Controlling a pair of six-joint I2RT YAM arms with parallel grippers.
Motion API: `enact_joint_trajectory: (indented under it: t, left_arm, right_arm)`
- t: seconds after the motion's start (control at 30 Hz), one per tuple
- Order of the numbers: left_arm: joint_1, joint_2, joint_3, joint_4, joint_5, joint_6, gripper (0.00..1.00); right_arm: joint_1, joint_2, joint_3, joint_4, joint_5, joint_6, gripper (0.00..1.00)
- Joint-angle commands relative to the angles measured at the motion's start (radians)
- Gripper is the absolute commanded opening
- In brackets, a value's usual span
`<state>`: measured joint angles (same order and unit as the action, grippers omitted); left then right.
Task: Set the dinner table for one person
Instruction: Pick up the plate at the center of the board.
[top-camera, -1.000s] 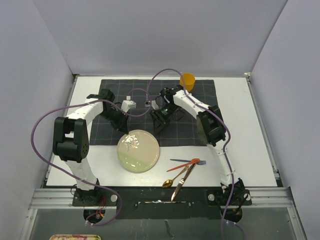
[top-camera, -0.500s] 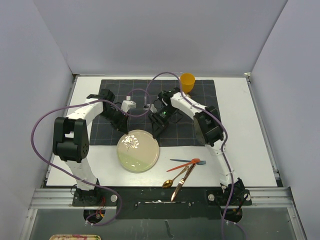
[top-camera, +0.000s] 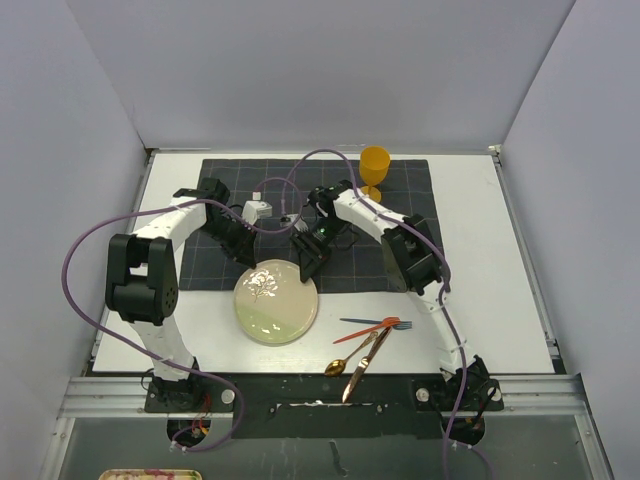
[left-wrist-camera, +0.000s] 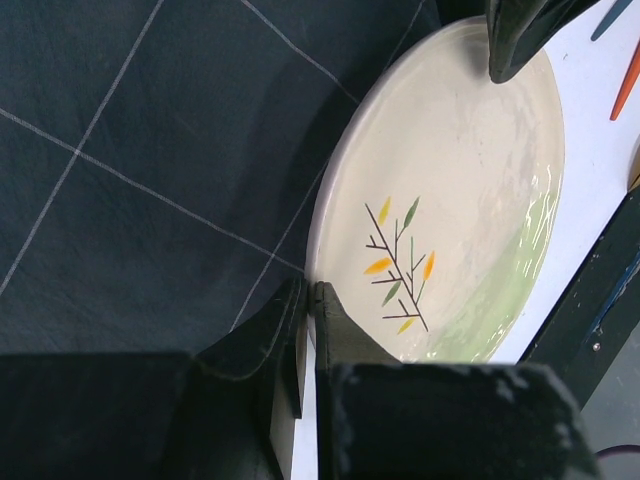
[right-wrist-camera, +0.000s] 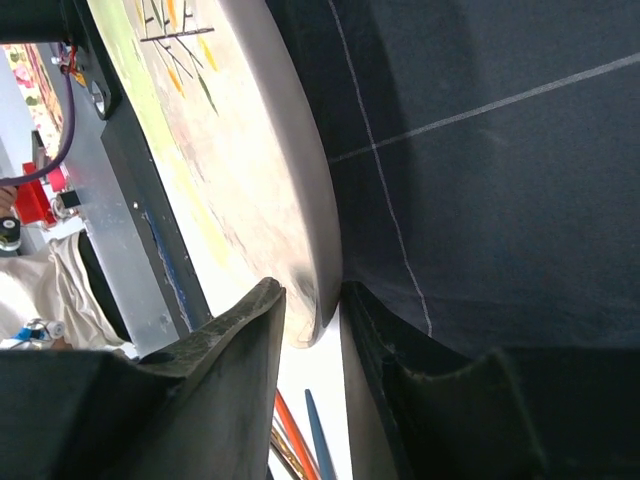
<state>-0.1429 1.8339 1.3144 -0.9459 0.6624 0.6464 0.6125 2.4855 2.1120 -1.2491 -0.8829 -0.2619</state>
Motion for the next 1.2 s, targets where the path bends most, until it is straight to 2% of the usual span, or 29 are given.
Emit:
enact_joint_trajectory:
  t: [0.0,0.2,0.3,1.0,1.17]
  left_arm:
    - [-0.001,-0.002,0.049,0.006,0.039,-0.003,0.0]
    - [-0.001,-0.008,0.043,0.006,0.034,-0.001,0.0]
    - [-0.001,-0.01,0.043,0.004,0.031,-0.001,0.0]
    - [-0.001,-0.009,0.045,-0.016,0.037,-0.014,0.0]
    - [-0.001,-0.023,0.061,-0.028,0.04,-0.022,0.17]
  right_arm:
    - [0.006,0.0,0.04,0.018,-0.034,0.021,0.27]
    - [0.007,0.016,0.04,0.015,-0.042,0.032,0.06]
    - [0.007,0.017,0.07,0.014,-0.037,0.035,0.0]
    - [-0.015,-0.04,0.124,0.046,0.004,0.055,0.0]
    - [-0.017,-0.062,0.129,0.043,0.015,0.051,0.0]
